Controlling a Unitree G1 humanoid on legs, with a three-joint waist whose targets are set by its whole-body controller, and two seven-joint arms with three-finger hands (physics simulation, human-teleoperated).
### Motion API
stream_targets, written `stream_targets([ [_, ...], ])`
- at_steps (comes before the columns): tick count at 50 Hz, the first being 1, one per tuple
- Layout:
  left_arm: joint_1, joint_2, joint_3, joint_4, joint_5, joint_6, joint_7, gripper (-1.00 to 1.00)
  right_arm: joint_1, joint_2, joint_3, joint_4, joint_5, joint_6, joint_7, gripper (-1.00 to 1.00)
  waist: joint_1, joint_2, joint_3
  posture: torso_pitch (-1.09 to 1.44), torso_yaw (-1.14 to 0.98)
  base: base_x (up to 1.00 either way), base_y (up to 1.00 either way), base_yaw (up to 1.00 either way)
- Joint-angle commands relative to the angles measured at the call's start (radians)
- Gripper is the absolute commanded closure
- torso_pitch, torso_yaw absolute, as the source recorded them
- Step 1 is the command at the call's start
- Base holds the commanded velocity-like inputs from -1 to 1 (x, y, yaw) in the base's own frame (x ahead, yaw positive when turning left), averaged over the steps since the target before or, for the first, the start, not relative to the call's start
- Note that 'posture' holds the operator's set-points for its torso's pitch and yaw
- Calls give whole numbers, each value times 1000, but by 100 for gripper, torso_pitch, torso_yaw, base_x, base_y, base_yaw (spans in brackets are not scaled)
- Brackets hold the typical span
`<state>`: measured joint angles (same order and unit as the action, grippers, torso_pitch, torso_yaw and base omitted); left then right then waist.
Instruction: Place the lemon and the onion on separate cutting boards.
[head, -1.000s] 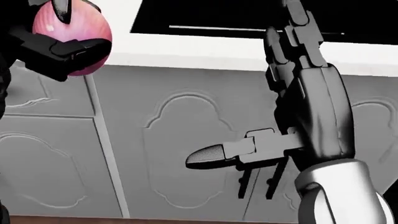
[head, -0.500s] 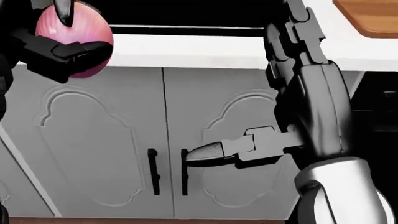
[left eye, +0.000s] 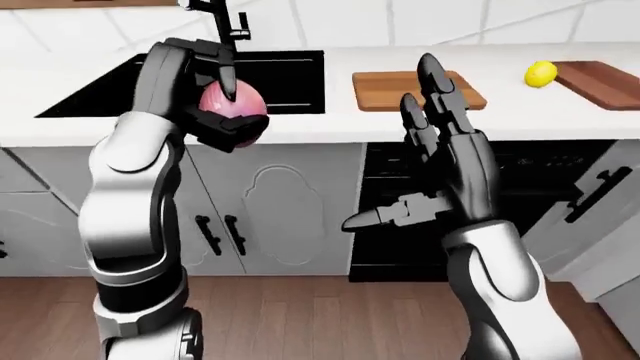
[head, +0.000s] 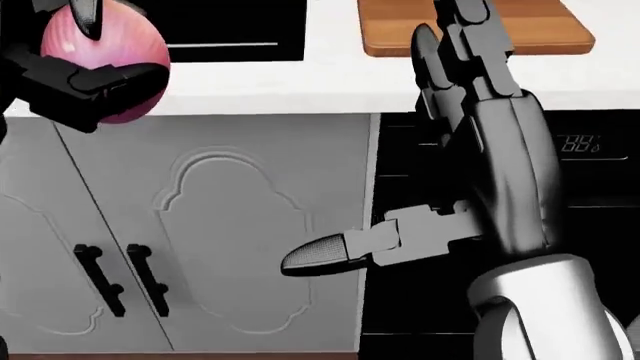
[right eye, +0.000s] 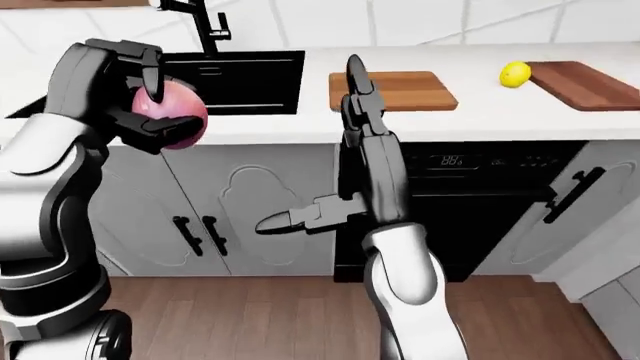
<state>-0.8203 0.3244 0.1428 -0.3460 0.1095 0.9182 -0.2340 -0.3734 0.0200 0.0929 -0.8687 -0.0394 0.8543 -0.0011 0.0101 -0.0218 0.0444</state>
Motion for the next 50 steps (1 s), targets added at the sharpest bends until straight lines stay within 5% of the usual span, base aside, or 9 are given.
stream_targets([
  [1,-34,10,10,-25,7,-43,10,100,-21,1,-1,-19,-2,-31,3,-100,-7,-5,-12,0,0,0,0,0],
  [7,-34,13,11,-28,5,-40,11,100,-22,5,-7,-15,1,-31,7,-100,-8,-23,-18,0,0,0,-9,0],
  [14,-32,11,11,-34,5,-38,11,100,-12,4,-8,-11,5,-47,10,-100,-3,91,-31,0,0,0,-66,0],
  [19,-26,9,11,-36,5,-41,12,100,-14,6,3,-19,-2,-36,4,-100,6,81,-45,0,0,0,-74,0],
  [22,-24,9,12,-40,5,-38,12,100,-16,6,3,-21,-5,-33,6,-100,14,24,-14,0,0,0,-74,0],
  [24,-22,9,12,-45,4,-35,11,100,-15,6,5,-21,-7,-34,7,-100,11,-64,-48,0,0,0,-73,0],
  [29,-23,8,10,-36,5,-43,13,100,-17,6,-2,-17,-6,-40,11,-100,1,5,-30,0,0,0,-53,0],
  [41,-23,10,13,-51,5,-32,8,100,-32,6,3,-32,-11,-17,7,-100,13,32,-26,0,0,0,-27,0],
  [50,-34,21,21,-46,-2,-30,10,100,-46,10,7,-47,-21,-8,11,-100,-7,-5,-4,0,0,0,0,0],
])
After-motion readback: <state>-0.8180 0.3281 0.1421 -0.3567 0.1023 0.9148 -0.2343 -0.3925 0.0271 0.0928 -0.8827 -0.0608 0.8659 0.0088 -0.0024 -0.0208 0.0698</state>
